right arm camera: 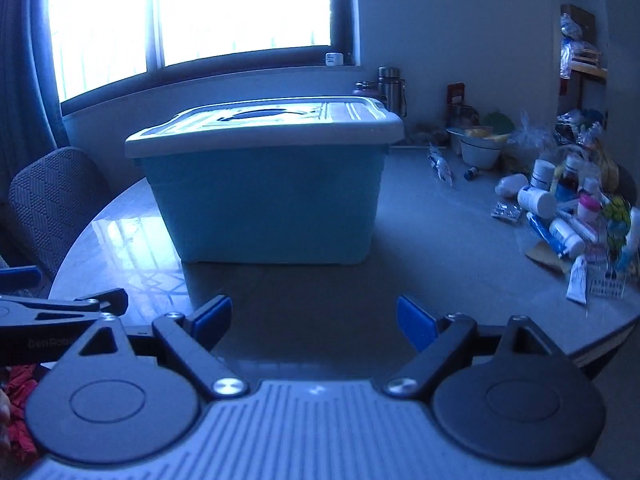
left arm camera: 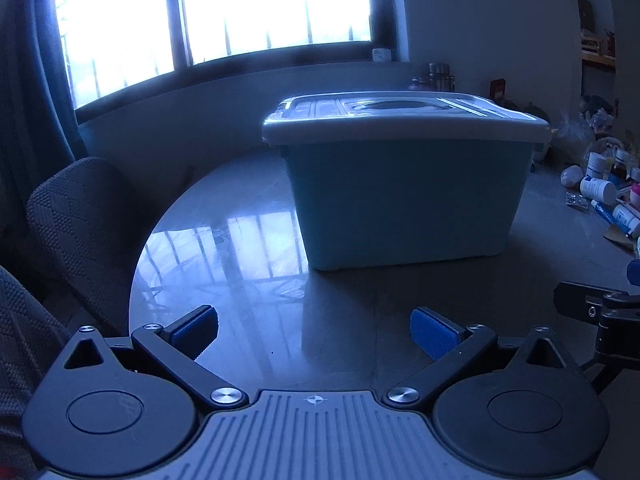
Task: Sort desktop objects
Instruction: 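Withdraw both grippers back from the lidded teal bin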
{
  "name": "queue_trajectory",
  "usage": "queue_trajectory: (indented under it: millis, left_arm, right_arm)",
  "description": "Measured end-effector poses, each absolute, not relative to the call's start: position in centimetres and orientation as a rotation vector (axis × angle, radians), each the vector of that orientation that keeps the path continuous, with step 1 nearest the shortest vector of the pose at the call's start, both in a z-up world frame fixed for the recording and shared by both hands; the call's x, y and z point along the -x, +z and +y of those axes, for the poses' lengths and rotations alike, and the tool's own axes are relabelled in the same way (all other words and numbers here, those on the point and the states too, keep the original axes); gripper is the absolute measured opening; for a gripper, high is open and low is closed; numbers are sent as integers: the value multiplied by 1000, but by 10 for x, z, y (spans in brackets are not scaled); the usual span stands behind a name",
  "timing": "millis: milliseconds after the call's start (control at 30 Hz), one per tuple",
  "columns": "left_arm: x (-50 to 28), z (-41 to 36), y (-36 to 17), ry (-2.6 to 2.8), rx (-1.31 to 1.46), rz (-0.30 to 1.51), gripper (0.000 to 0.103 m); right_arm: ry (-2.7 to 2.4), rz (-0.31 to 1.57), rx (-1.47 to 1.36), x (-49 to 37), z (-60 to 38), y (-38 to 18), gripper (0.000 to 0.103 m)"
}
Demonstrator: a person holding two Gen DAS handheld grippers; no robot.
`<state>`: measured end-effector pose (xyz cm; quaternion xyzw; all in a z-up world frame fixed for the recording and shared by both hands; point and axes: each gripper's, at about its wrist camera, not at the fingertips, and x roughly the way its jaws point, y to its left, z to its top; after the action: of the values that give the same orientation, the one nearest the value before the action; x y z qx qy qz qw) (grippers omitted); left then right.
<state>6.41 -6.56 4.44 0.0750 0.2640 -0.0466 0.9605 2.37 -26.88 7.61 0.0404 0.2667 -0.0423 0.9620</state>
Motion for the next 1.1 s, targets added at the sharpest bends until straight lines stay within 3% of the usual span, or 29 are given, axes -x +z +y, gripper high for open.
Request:
queue_trajectory:
  millis: [1100]
  left_arm:
    - [-65, -66, 15, -113, -57, 529, 103]
  right_arm:
    - [-101, 523, -97, -11, -262, 52, 90]
